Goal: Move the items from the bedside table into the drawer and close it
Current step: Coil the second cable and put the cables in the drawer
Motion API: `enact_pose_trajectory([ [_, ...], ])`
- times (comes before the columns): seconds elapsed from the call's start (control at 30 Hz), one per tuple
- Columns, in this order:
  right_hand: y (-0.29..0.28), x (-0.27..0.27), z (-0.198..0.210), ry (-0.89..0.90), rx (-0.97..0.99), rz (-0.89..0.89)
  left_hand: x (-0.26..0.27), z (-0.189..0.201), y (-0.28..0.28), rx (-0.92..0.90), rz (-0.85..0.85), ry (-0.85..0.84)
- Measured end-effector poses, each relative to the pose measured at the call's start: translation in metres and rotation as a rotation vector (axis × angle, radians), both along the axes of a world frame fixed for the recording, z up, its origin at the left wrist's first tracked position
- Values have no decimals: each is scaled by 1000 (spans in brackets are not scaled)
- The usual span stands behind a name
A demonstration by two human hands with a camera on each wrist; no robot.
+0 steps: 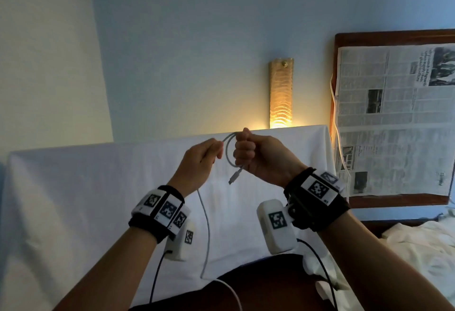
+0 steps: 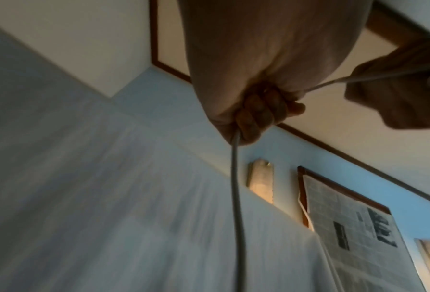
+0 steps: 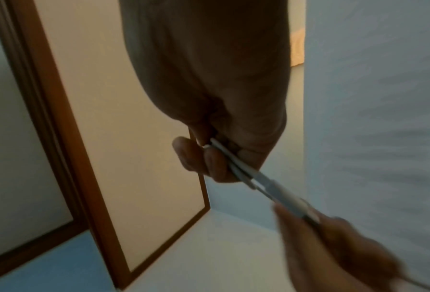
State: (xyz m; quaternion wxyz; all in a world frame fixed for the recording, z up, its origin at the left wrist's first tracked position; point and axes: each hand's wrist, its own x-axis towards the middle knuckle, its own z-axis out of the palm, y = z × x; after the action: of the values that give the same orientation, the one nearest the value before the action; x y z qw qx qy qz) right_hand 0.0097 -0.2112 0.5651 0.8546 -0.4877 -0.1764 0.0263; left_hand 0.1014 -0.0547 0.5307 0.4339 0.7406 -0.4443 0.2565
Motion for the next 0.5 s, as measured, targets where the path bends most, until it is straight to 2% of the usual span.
enact_pose_trajectory([
  [0.1,-13,-1,6,-43,112,22,11,-42,6,-15,26,167],
  [0.17,-25,-3,11,-78,137,-69,14,-69,14,13,78,236],
  [0.23,-32,-3,13,-98,68,-198,3,-81,20,137,63,248],
  [0.37,-26,5,-1,-180,-352,-421,-55,-43,12,595,-185,192],
  [0.43,-22,7,-10,-207,-489,-449,-72,-13,9,625,-251,108],
  [0.5,-17,5,-17,-235,-565,-427,-75,12,12,497,-236,31],
])
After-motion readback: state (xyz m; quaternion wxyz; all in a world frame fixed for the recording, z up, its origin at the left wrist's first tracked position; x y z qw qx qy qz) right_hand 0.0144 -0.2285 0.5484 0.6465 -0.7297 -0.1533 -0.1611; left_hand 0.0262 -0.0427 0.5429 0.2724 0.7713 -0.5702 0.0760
